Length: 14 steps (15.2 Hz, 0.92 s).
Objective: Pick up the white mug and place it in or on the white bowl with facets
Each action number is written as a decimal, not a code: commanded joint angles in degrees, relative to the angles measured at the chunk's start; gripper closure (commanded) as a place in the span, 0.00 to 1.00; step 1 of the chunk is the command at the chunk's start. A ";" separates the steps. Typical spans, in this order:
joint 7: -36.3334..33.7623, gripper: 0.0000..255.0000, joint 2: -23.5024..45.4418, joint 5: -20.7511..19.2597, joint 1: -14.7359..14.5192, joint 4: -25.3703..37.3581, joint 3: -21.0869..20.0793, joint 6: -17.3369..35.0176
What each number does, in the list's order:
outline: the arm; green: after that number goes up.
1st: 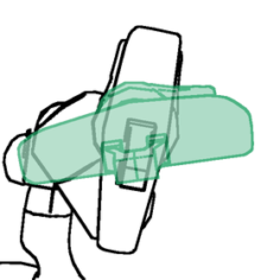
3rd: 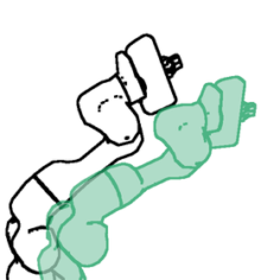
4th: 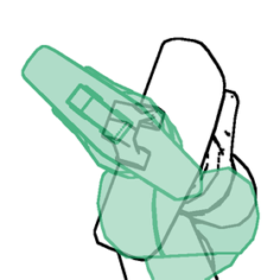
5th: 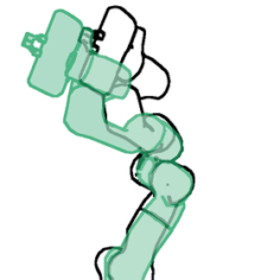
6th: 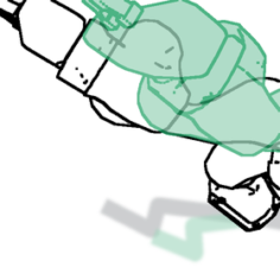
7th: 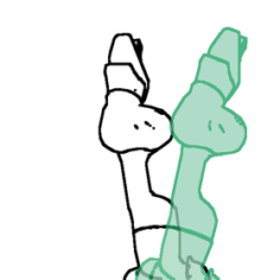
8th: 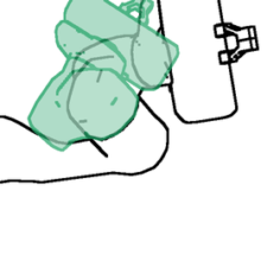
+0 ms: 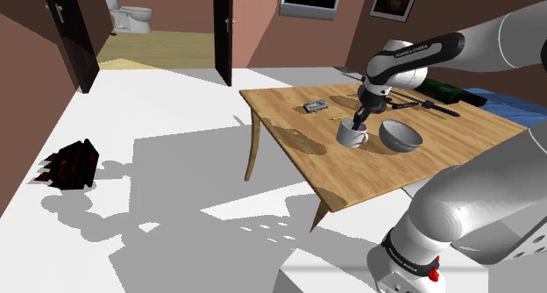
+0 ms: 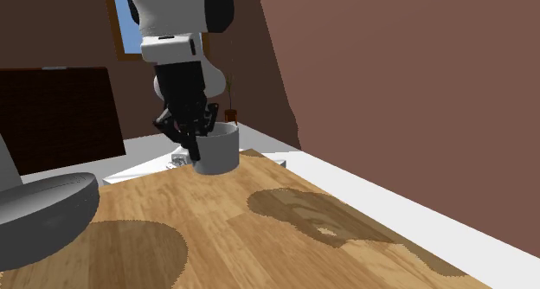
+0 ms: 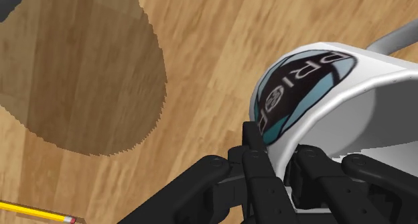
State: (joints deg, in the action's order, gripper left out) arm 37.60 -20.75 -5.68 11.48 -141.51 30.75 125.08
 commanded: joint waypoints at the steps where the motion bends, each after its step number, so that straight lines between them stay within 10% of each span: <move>1: -0.26 1.00 -0.78 -0.23 0.15 0.99 -0.31 -1.74; 14: -1.81 1.00 -4.25 -0.67 0.38 8.38 -2.44 -12.40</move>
State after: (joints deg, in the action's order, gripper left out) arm 36.00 -24.60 -6.28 11.83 -133.58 28.55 113.52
